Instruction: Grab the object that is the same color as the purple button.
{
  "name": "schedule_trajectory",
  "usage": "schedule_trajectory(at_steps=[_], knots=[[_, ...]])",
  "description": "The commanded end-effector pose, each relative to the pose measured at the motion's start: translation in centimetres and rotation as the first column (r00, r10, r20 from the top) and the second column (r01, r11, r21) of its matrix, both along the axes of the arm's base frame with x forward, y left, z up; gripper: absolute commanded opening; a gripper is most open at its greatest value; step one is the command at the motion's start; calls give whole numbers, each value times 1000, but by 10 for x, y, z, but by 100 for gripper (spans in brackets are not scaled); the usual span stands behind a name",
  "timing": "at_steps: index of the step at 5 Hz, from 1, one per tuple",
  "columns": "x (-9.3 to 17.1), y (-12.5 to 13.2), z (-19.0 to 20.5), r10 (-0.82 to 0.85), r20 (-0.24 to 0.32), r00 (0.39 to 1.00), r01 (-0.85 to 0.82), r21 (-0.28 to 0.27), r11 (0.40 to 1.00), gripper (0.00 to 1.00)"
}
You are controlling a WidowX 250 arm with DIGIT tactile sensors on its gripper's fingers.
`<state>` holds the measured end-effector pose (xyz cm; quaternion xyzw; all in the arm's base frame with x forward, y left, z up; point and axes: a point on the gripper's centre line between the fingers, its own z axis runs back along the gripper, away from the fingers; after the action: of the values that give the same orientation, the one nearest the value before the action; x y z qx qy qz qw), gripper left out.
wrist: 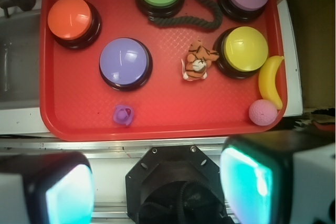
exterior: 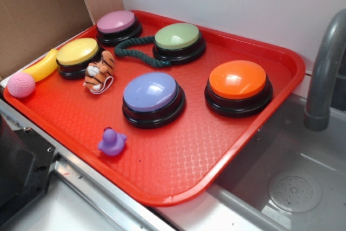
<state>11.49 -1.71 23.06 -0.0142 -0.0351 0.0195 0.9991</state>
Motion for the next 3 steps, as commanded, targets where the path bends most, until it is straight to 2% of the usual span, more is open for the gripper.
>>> schedule_trajectory(at_steps=[1,2,3], knots=[[21,-38,-69,44,-26,999,-44,-17,999,100],[25,-52,-102,86,-45,995,-88,-30,996,100],[26,-65,-152,172,-75,982,-175,-34,984,100]])
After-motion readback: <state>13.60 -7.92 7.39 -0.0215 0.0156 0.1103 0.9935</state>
